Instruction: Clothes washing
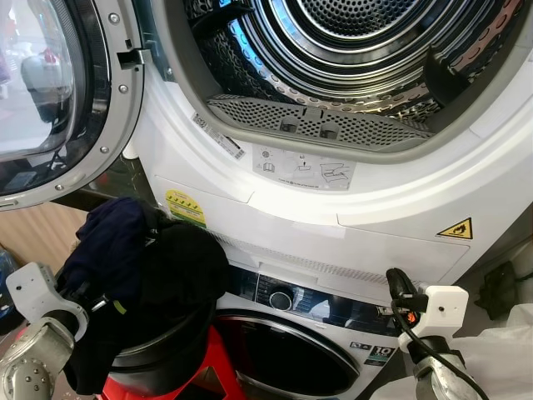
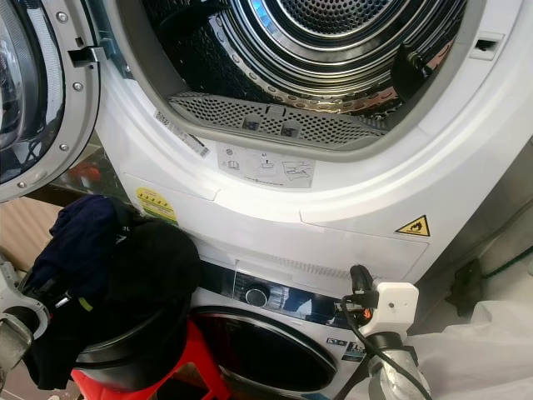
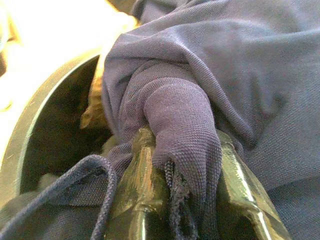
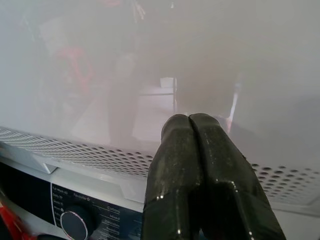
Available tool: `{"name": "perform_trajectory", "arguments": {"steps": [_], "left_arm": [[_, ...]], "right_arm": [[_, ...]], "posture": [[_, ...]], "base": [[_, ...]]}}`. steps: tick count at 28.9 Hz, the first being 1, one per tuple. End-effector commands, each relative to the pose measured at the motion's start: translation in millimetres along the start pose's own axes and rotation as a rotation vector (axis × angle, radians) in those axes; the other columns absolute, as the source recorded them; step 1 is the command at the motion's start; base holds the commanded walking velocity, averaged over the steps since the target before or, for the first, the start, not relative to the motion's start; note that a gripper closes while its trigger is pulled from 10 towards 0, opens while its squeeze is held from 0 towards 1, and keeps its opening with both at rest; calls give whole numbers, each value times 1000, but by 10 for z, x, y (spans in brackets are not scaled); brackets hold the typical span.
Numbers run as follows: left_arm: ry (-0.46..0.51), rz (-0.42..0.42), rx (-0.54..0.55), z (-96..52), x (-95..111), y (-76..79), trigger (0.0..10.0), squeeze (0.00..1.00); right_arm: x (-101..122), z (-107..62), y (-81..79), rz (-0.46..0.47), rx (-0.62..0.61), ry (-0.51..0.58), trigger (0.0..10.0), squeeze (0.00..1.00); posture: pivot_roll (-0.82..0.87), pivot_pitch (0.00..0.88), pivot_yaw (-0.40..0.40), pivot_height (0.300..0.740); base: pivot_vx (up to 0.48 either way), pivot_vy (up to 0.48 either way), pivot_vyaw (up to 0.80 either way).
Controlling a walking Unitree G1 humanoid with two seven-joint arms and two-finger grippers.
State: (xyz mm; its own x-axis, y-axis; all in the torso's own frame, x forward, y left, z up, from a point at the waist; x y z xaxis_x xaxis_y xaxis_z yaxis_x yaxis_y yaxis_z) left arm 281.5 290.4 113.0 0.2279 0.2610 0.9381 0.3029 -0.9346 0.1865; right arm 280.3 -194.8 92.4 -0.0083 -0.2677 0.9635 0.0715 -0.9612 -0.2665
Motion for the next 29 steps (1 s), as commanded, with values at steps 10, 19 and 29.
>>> {"name": "perform_trajectory", "arguments": {"steps": [10,19,29], "left_arm": [[245,85,-532,-285,344,743,0,0],[240,99,-990,-770,366,976,0,0],[222,130,-1371,-1104,458,1202,0,0]], "right_arm": [[-15,31,-12,2,9,-10,10000,0],[-27,16,2,-3,25,-22,10000,0],[218,145,90,2,50,36,10000,0]], "posture": [[0,72,10,740],[2,73,12,740],[-3,64,18,740]], "base": [[0,0,0],[0,0,0],[0,0,0]]}}
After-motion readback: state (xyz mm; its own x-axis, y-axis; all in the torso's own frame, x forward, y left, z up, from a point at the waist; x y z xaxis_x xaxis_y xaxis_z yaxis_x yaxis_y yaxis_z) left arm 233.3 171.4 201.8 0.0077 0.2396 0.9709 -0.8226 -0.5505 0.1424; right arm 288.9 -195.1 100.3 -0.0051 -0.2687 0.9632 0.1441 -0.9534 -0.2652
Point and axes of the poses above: a point about 5 cm out from each wrist's last joint towards the gripper, its own z axis pointing out of the wrist towards the gripper, its own x axis along the axis of the wrist's last joint, y = z × x, the point moved 2 cm from there along z, pointing out of the wrist towards the gripper, and after that the axes turned 13 degrees about z, right-handed, at the moved point
